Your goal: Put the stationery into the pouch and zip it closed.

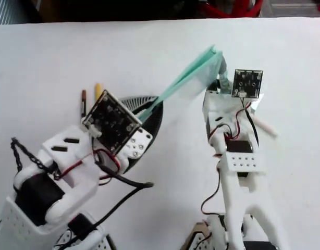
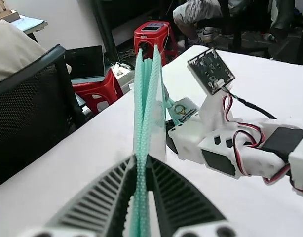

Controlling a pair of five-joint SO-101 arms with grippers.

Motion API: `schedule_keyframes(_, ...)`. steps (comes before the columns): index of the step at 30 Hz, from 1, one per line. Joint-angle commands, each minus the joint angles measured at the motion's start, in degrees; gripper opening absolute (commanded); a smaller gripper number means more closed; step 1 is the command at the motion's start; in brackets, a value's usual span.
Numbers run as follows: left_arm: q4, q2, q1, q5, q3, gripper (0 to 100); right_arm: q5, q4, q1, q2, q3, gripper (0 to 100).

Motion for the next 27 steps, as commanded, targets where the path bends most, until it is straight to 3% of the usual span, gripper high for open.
schedule_keyframes(1, -3.3, -1.0, 0.8, 0.6, 1.1, 2, -1.1, 1.1, -1.6, -3.4, -3.0, 1.8)
schedule_keyframes(12, -3.7, -1.0, 0.8, 0.8, 2.8, 2, -1.2, 1.1, -1.9, -7.8, -2.7, 1.8)
schedule_keyframes(19, -7.1, -1.0, 0.7, 0.4, 10.5, 2, -0.8, 4.2, 1.5, -22.0, -3.2, 1.8)
schedule_keyframes(27, -16.8, -1.0, 0.7, 0.7, 22.4, 2, 3.7, 18.9, 0.6, -31.7, -13.7, 1.7)
